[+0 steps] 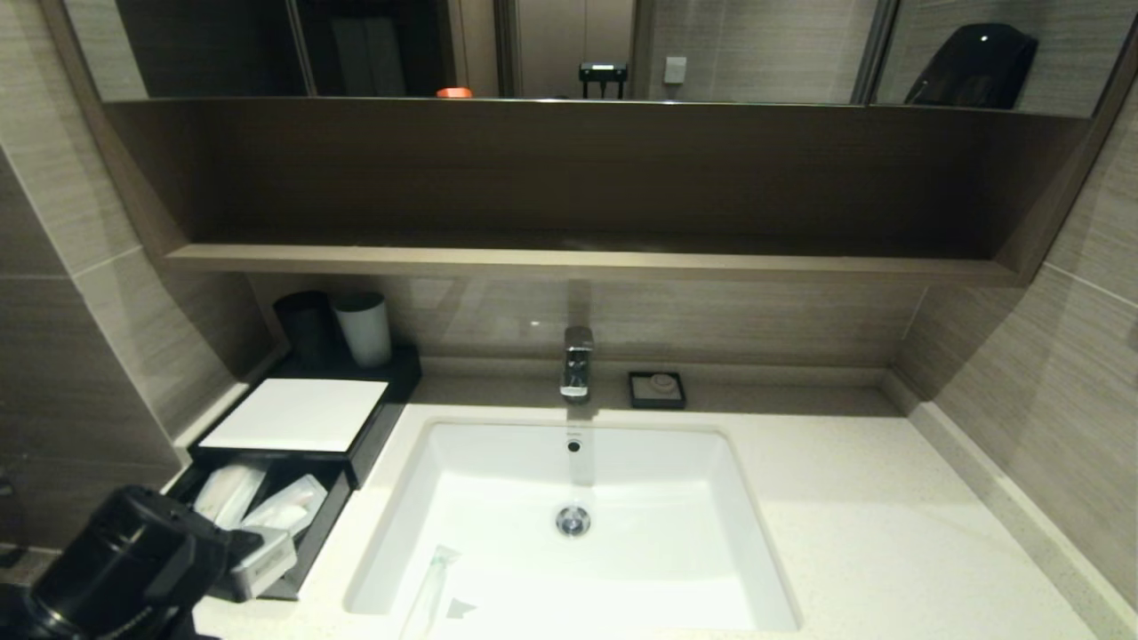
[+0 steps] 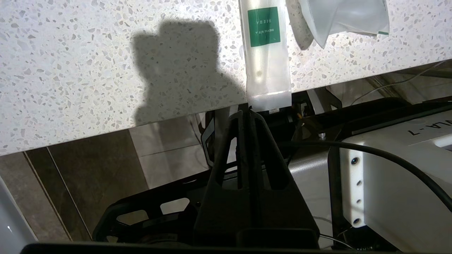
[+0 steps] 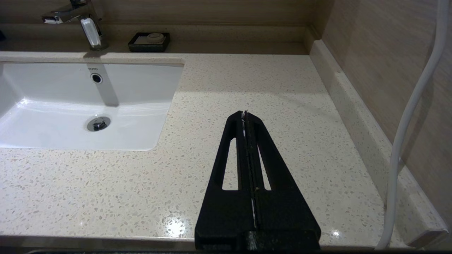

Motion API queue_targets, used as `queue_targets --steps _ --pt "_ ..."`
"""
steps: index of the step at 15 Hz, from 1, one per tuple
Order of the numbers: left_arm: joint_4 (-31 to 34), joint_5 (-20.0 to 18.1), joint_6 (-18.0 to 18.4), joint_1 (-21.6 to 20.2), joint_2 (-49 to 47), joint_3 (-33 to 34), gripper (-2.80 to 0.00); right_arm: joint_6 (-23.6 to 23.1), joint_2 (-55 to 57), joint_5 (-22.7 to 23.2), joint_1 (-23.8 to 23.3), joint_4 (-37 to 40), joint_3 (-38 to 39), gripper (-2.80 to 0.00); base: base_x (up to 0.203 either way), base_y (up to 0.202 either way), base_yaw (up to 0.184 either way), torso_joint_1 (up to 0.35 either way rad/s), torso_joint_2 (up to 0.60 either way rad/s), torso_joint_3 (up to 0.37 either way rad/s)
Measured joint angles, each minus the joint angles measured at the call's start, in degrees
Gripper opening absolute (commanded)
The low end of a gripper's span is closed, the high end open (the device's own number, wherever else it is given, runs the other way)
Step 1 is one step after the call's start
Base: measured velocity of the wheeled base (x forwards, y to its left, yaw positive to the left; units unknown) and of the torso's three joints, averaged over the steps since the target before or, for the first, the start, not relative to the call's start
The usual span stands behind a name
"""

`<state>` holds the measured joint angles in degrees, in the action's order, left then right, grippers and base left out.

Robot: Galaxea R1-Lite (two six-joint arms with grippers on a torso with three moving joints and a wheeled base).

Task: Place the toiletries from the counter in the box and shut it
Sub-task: Pick up the bathroom toiletry

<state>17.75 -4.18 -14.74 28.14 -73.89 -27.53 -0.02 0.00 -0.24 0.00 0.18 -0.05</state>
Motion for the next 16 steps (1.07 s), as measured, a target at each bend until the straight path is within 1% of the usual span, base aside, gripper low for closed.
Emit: queue_targets --steps 3,7,8,10,16 --pt "-0.3 0.7 -1.2 1.3 -1.9 -0.1 -2.8 0.0 0.0 0.0 0.0 0.0 0.0 -2.8 0.0 0.0 0.0 0.0 0.0 0.0" --pt "-3.7 6.3 -6.2 6.5 -5.4 0.6 -2.8 0.0 0.0 0.0 0.0 0.0 0.0 -2.8 0.0 0.0 0.0 0.0 0.0 0.0" --pt "-3.9 6.7 -6.8 7.3 -6.1 0.7 -2.8 0.0 0.0 0.0 0.0 0.0 0.0 -2.8 0.0 0.0 0.0 0.0 0.0 0.0" --pt "-4.0 6.8 -6.9 8.2 -7.2 0.9 -2.8 0.0 0.0 0.0 0.0 0.0 0.0 -2.8 0.0 0.0 0.0 0.0 0.0 0.0" --pt "-5.4 6.9 -7.1 8.4 -9.3 1.2 -2.8 0.0 0.0 0.0 0.0 0.0 0.0 -2.8 0.0 0.0 0.0 0.0 0.0 0.0"
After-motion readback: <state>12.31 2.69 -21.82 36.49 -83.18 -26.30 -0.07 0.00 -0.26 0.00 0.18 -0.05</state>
